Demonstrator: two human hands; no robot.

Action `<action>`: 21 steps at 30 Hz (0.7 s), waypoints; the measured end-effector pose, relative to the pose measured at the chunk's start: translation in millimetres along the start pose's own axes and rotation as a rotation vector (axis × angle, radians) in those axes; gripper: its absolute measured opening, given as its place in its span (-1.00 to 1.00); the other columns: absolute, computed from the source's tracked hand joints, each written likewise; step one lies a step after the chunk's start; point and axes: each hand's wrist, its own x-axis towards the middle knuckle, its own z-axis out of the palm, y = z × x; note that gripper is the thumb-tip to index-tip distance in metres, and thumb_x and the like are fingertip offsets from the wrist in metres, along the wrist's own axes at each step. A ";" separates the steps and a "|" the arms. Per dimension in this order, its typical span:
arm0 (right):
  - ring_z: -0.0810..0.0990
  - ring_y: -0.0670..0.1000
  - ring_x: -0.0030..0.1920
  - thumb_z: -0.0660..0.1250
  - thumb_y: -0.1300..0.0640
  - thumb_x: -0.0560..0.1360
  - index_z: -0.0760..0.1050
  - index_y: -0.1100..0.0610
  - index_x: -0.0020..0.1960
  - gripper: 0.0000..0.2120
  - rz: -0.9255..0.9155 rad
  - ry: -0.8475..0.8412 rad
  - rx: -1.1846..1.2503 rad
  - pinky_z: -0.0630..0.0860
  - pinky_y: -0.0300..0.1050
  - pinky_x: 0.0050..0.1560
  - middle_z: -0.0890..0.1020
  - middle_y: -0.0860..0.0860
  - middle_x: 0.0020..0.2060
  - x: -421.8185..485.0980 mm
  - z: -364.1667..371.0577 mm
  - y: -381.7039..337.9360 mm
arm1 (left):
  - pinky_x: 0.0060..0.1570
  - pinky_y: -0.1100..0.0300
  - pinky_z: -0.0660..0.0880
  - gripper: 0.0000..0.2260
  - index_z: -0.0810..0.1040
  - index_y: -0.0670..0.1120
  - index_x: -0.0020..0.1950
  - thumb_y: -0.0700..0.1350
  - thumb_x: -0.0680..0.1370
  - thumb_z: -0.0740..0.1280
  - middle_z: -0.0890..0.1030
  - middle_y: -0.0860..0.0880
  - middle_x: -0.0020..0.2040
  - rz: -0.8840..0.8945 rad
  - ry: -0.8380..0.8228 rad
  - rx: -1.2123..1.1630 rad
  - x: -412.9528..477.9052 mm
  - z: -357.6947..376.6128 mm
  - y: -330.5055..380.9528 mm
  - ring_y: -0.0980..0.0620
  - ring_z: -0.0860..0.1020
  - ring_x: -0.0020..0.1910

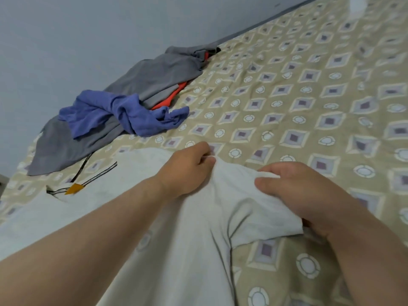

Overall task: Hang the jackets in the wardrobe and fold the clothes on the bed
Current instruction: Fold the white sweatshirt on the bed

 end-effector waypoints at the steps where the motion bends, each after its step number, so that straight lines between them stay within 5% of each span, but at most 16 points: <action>1: 0.68 -0.08 -0.21 0.39 0.06 0.46 0.63 -0.15 -0.08 -0.88 -0.046 0.070 -0.048 0.59 -0.09 -0.11 0.72 -0.12 -0.20 1.3 1.2 0.1 | -0.20 0.30 0.30 -0.76 0.36 0.11 -0.25 0.04 0.62 0.25 0.42 0.29 -0.29 -0.005 -0.006 -0.010 0.6 -2.2 0.3 0.14 0.42 -0.21; 5: 0.64 0.12 -0.16 0.37 0.08 0.45 0.60 -0.16 0.00 -0.82 -0.272 0.419 0.184 0.56 -0.01 -0.10 0.69 -0.07 -0.16 -3.6 0.2 -8.5 | -0.16 0.10 0.32 -0.75 0.40 -0.06 -0.25 -0.03 0.62 0.22 0.45 0.05 -0.28 0.161 0.225 -0.042 1.3 -16.6 10.6 0.06 0.39 -0.23; 8: 0.61 0.20 -0.03 0.33 0.03 0.40 0.58 -0.21 0.12 -0.68 -0.385 0.472 0.272 0.56 0.06 0.04 0.68 -0.03 -0.04 -10.6 1.0 -14.4 | 0.05 0.15 0.31 -0.71 0.53 -0.04 0.02 0.13 0.54 0.19 0.50 0.02 0.02 0.185 0.399 -0.015 2.2 -22.7 13.0 0.05 0.39 0.02; 11: 0.49 -0.06 0.30 0.34 0.02 0.49 0.37 -0.19 0.40 -0.50 -0.207 0.423 -0.052 0.38 -0.08 0.26 0.52 -0.18 0.26 -3.1 5.0 -9.5 | 0.29 0.12 0.25 -0.47 0.38 -0.01 0.42 0.21 0.52 0.28 0.39 0.01 0.36 0.046 0.139 0.150 0.4 -16.7 -1.3 -0.02 0.32 0.34; 14: 0.51 0.02 0.14 0.26 -0.05 0.51 0.39 -0.04 0.33 -0.60 -0.052 0.454 -0.329 0.35 -0.09 0.01 0.49 -0.10 0.14 -1.4 10.2 -7.8 | 0.42 0.06 0.20 -0.36 0.24 0.00 0.53 0.27 0.54 0.24 0.33 -0.01 0.45 0.013 -0.073 0.277 -9.4 -5.8 -17.6 -0.06 0.27 0.44; 16: 0.54 0.00 -0.13 0.25 -0.12 0.48 0.49 0.04 0.00 -0.74 0.000 0.390 -0.357 0.34 -0.12 -0.24 0.56 -0.09 -0.13 -3.6 10.1 -10.5 | 0.29 0.05 0.31 -0.43 0.38 0.00 0.43 0.30 0.53 0.19 0.46 -0.02 0.20 0.006 0.021 0.281 -10.2 -7.5 -24.6 -0.07 0.40 0.25; 18: 0.53 -0.02 -0.32 0.32 -0.19 0.41 0.47 0.08 -0.22 -0.67 0.039 0.243 -0.397 0.33 -0.15 -0.39 0.53 -0.07 -0.35 -7.9 10.2 -12.8 | 0.07 0.04 0.36 -0.67 0.51 -0.04 0.15 0.17 0.58 0.22 0.47 -0.01 -0.03 -0.018 0.106 0.302 -3.5 -10.7 -27.0 -0.11 0.44 0.05; 21: 0.56 -0.01 -0.33 0.42 -0.16 0.37 0.49 0.05 -0.18 -0.71 0.026 0.072 -0.496 0.37 -0.13 -0.38 0.57 -0.04 -0.33 -14.0 6.6 -13.5 | -0.13 0.04 0.33 -0.83 0.40 -0.06 -0.17 -0.08 0.61 0.25 0.46 -0.05 -0.15 -0.035 0.169 0.230 13.3 -12.8 -23.2 -0.13 0.44 -0.09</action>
